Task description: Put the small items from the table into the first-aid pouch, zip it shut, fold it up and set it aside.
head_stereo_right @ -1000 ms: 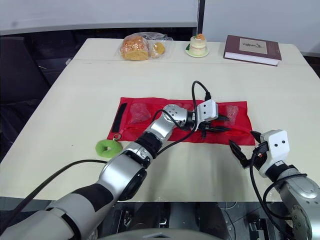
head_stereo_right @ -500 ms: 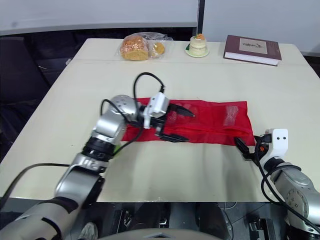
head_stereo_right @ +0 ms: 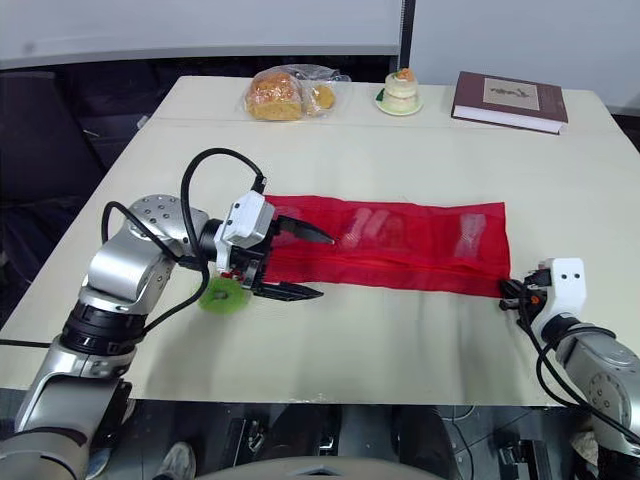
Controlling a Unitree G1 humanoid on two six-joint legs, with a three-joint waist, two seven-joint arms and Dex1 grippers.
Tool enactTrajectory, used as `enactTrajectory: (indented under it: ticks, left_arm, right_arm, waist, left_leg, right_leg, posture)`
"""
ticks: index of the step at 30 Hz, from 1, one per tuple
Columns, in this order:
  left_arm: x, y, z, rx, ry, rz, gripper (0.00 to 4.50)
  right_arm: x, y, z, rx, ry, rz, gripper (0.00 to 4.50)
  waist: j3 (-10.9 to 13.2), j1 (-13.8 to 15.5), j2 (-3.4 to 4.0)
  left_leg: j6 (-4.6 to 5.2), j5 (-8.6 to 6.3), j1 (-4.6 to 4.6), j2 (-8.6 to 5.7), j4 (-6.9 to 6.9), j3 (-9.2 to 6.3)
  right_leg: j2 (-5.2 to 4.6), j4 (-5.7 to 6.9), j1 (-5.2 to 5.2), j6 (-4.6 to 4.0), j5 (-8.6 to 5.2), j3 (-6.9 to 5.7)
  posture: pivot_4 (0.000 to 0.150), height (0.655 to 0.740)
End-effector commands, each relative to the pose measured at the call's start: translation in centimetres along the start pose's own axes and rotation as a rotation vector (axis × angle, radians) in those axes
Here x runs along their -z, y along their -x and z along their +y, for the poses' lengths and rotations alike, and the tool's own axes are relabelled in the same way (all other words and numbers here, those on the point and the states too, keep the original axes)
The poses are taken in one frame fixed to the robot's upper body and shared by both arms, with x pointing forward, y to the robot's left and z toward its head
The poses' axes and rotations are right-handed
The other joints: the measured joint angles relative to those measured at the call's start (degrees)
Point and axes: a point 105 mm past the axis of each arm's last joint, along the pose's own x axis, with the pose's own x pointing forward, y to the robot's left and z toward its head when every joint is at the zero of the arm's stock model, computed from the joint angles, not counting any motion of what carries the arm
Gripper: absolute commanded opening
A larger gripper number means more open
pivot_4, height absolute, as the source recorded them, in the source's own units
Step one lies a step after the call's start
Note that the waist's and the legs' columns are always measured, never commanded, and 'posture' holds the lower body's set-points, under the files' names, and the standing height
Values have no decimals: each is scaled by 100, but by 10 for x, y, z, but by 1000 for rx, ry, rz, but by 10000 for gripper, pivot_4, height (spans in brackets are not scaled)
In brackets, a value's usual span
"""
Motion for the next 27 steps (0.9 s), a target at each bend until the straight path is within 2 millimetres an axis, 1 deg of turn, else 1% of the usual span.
enactTrajectory:
  ticks: [1,4,5,7,8,10,13,14,15,16,17,18,19,20,21,22,24,25,27]
  left_arm:
    - [-10,6,-1,-19,-45,-3,45000]
    - [-11,6,0,-23,-49,0,45000]
    - [-11,6,0,-23,-50,0,45000]
    - [-13,6,1,-26,-52,-7,45000]
    - [-14,6,1,-27,-53,-10,45000]
    - [-16,5,3,-41,-50,-27,45000]
    - [-16,4,9,-78,-36,-39,45000]
    - [-14,5,11,-92,-28,-31,45000]
    - [-12,7,12,-106,-17,-23,45000]
    - [-11,8,13,-115,-9,-18,45000]
    - [-9,10,14,-128,11,-20,45000]
    - [0,14,16,-162,87,-7,45000]
    - [6,17,16,-186,142,4,45000]
    - [15,18,17,-212,187,23,45000]
    - [22,17,16,-233,231,33,45000]
    - [26,15,15,-246,263,28,45000]
    - [31,14,16,-284,343,-4,45000]
    - [33,13,16,-297,369,-15,45000]
    - [41,16,20,-363,449,-33,45000]
  right_arm:
    - [-11,24,-51,213,60,-7,736]
    - [-14,38,-81,346,85,9,736]
    - [-15,40,-85,370,89,8,736]
    - [-15,47,-101,449,104,22,736]
    - [-15,50,-105,470,110,27,736]
    - [-16,51,-103,454,129,26,736]
    - [-24,47,-90,360,169,-19,8813]
    - [-26,49,-88,346,186,-28,13169]
    - [-29,51,-87,331,207,-38,19054]
    - [-31,53,-86,324,222,-45,23611]
    - [-32,57,-85,302,233,-44,29191]
    - [-36,67,-80,250,273,-55,31661]
    - [-38,74,-77,212,303,-59,38891]
    - [-41,82,-69,152,339,-67,42582]
    - [-43,87,-60,97,366,-69,43935]
    - [-44,91,-51,46,377,-69,43935]
    - [-43,98,-31,-56,386,-70,43935]
    - [-43,100,-24,-86,388,-70,43935]
    - [-42,107,9,-242,385,-88,43935]
  waist:
    - [0,12,0]
    - [0,0,0]
    - [0,-13,0]
    - [0,-37,0]
    - [0,-40,1]
    - [0,-43,1]
    - [0,-43,1]
    - [0,-43,1]
    - [0,-45,1]
    - [0,-44,1]
    - [0,-44,1]
    - [1,-39,3]
    - [1,-34,5]
    - [1,-31,5]
    - [-1,-30,10]
    - [-5,-34,20]
    - [-4,-46,11]
    - [-4,-50,4]
    - [-3,-41,4]
  left_leg:
    - [0,0,-1,-2,0,0]
    - [2,-1,-2,-7,0,4]
    - [1,0,-2,-7,0,5]
    - [1,0,0,-3,0,6]
    - [1,0,1,-1,-1,7]
    - [0,0,3,5,-2,9]
    - [0,0,3,9,-2,10]
    - [1,0,3,9,-2,11]
    - [1,0,3,9,-2,12]
    - [1,0,4,9,-2,13]
    - [1,0,4,9,-2,13]
    - [1,0,4,9,-2,13]
    - [1,-1,3,9,-2,12]
    - [1,-1,3,8,-2,11]
    - [1,-1,3,9,-3,9]
    - [1,-1,3,10,-4,8]
    - [1,-1,7,15,-5,7]
    - [1,-1,6,17,-4,9]
    - [1,-1,7,19,-2,9]
  right_leg:
    - [0,-2,0,0,0,3]
    - [0,-8,2,0,0,10]
    - [0,-8,2,1,0,11]
    - [3,-5,1,0,0,12]
    - [4,-4,1,0,0,12]
    - [10,-2,0,0,0,12]
    - [13,-2,0,0,0,13]
    - [13,-2,0,0,0,14]
    - [13,-3,0,0,0,15]
    - [13,-2,0,1,0,15]
    - [13,-2,0,1,0,15]
    - [13,-2,0,1,0,15]
    - [13,-3,-1,1,0,15]
    - [13,-3,-1,1,-1,14]
    - [13,-3,-1,2,-1,13]
    - [13,-5,-1,3,-2,13]
    - [15,-6,3,4,-2,11]
    - [15,-7,3,6,-2,13]
    - [15,-6,4,19,-10,13]
  posture:
    - [1500,7289]
    - [1500,7289]
    - [1500,7289]
    - [1500,7289]
    - [1500,7289]
    - [1500,7289]
    - [1500,7289]
    - [1500,7289]
    - [1500,7289]
    - [1500,7289]
    - [1500,7289]
    - [1500,7289]
    - [1500,7289]
    - [1500,7289]
    - [1500,7289]
    - [1500,7289]
    - [1500,7289]
    - [1500,7289]
    - [1500,7289]
